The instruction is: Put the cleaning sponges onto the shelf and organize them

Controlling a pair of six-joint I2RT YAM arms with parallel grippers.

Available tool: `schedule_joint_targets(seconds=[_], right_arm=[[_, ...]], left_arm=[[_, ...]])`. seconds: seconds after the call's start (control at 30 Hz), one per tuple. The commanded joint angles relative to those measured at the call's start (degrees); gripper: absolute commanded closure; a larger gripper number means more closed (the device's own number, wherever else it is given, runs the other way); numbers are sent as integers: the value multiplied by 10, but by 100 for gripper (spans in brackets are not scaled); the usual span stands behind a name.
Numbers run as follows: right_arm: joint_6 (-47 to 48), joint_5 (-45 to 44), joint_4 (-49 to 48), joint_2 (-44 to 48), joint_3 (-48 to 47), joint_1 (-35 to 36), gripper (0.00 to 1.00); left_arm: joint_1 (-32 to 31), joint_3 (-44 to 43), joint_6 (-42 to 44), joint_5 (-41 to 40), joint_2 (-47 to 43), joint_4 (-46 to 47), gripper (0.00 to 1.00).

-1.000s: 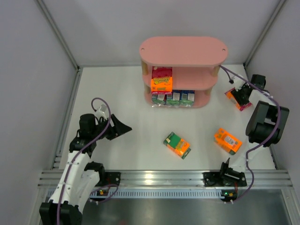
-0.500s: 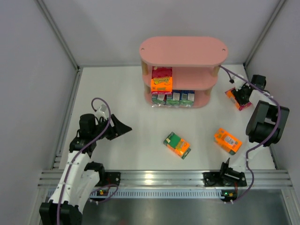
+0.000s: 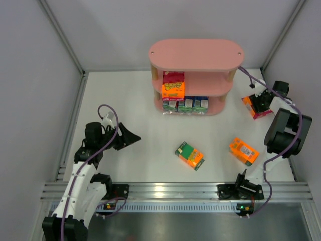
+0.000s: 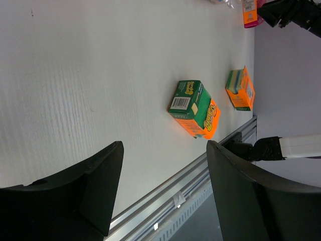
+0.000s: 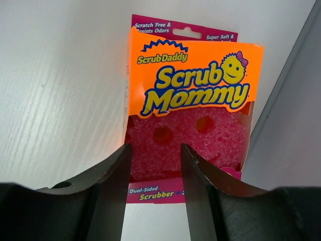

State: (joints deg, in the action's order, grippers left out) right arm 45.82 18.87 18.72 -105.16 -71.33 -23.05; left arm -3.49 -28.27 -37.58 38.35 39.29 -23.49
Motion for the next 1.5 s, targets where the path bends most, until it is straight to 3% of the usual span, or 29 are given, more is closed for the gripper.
schedule_joint_targets(seconds=[0.0, 0.43, 0.97, 1.17, 1.23, 1.47], right_arm=[[-16, 39, -7, 39, -4, -4, 55], [-45, 67, -15, 67, 8, -6, 55], [-28, 54, 23, -35, -45, -5, 55], [-6, 31, 18, -45, -28, -5, 64], [4, 25, 10, -39, -14, -6, 74], [17, 78, 9, 19, 25, -37, 90]], left_arm=[[-1, -1, 8, 12, 1, 30, 27], [-2, -1, 9, 10, 3, 30, 27], [-2, 0, 8, 9, 4, 29, 27], [-2, 1, 8, 9, 4, 30, 27], [-2, 1, 8, 9, 5, 30, 27], [-2, 1, 7, 13, 3, 30, 27]])
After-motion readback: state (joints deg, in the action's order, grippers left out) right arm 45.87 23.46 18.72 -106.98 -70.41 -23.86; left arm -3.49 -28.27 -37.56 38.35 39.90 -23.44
